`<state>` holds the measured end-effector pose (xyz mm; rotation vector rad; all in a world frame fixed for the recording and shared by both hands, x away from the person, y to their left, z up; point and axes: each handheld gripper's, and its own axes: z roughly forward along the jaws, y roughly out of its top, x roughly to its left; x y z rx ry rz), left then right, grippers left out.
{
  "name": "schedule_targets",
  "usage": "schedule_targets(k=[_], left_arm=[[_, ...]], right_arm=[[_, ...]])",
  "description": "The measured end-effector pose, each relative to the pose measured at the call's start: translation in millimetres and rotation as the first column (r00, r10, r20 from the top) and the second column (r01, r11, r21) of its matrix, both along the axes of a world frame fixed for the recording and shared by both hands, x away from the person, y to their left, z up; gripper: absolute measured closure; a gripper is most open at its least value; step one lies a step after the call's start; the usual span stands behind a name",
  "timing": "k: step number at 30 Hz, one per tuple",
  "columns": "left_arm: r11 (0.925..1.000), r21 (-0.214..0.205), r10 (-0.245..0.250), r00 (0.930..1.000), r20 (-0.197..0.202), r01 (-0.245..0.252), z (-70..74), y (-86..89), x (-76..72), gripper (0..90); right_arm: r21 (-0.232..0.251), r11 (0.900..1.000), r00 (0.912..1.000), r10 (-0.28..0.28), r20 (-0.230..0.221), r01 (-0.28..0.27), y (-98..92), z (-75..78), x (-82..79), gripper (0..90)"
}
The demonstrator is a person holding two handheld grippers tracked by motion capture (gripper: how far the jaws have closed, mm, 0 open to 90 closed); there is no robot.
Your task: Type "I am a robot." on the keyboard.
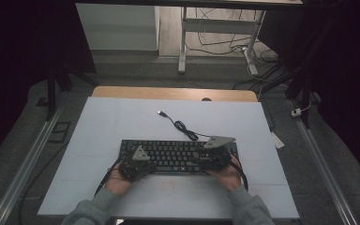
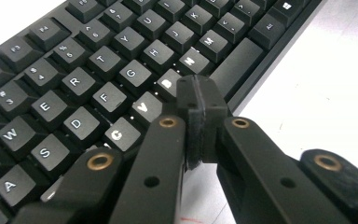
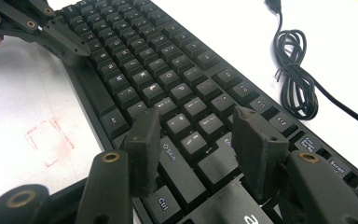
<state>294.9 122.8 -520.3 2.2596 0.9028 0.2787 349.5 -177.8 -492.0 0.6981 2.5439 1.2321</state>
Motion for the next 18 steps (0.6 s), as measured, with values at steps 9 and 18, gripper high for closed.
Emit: schedule_targets(k=[9, 18], left_arm=[[0.9928, -0.112, 0.05, 0.9969, 0.062, -0.042, 20.6, 14.0, -5.0, 88.3], [0.9746, -0.177, 0.154, 0.9849, 0.079, -0.138, 29.4, 34.7, -2.7, 52.8]], right_arm=[[0.003, 1.0, 1.0, -0.001, 0.002, 0.001, -0.8, 0.3, 0.4, 52.3], [0.004, 1.0, 1.0, -0.001, 0.001, 0.001, -1.0, 0.2, 0.6, 52.0]])
